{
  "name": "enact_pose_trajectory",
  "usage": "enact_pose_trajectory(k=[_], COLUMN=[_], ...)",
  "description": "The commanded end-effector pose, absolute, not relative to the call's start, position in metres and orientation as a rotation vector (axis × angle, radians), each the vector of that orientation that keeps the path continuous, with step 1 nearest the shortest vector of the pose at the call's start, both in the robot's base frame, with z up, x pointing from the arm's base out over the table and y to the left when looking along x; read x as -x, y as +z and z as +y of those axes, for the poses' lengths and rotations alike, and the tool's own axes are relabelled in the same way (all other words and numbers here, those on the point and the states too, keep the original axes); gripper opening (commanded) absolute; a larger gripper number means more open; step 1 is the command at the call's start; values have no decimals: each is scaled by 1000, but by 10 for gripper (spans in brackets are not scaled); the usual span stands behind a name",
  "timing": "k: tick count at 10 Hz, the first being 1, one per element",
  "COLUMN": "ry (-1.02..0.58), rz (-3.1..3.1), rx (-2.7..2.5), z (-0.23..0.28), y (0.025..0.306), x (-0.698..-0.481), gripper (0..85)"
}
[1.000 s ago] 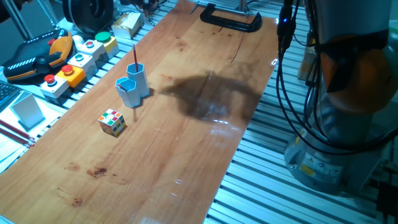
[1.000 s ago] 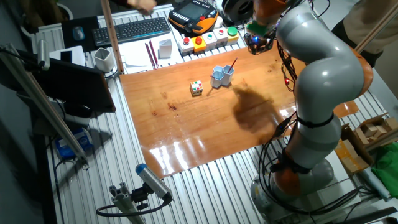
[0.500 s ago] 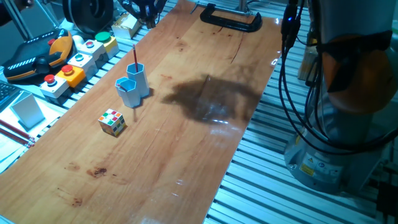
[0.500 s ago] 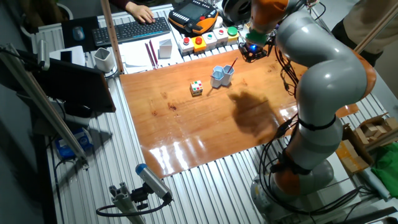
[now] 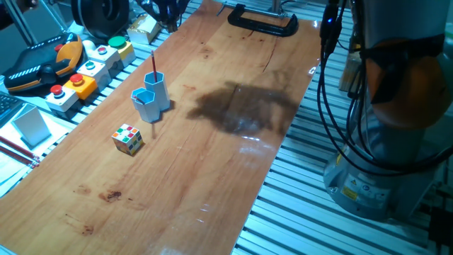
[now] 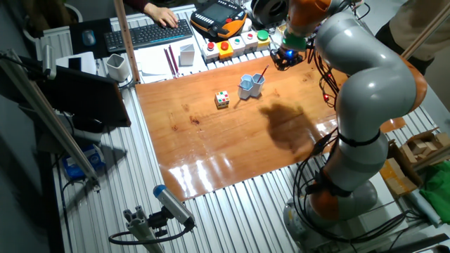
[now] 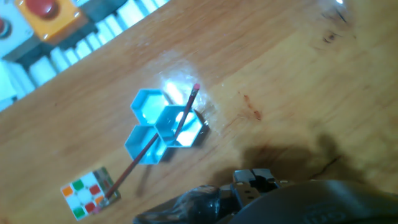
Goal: Put the pen into the pen holder
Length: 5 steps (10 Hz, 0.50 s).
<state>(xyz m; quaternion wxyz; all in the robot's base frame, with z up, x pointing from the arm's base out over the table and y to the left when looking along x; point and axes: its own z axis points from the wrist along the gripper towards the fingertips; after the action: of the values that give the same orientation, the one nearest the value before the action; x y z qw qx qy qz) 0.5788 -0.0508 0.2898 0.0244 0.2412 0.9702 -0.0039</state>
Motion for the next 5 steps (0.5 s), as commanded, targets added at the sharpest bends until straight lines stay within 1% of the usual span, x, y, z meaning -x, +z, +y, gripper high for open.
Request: enact_pose_trajectory(k=[1, 5], ry=[-4, 6], rz=[3053, 3059], rx=[-490, -470], z=[-51, -53], y=[289, 288], x=[-579, -579], gripper=[7, 7])
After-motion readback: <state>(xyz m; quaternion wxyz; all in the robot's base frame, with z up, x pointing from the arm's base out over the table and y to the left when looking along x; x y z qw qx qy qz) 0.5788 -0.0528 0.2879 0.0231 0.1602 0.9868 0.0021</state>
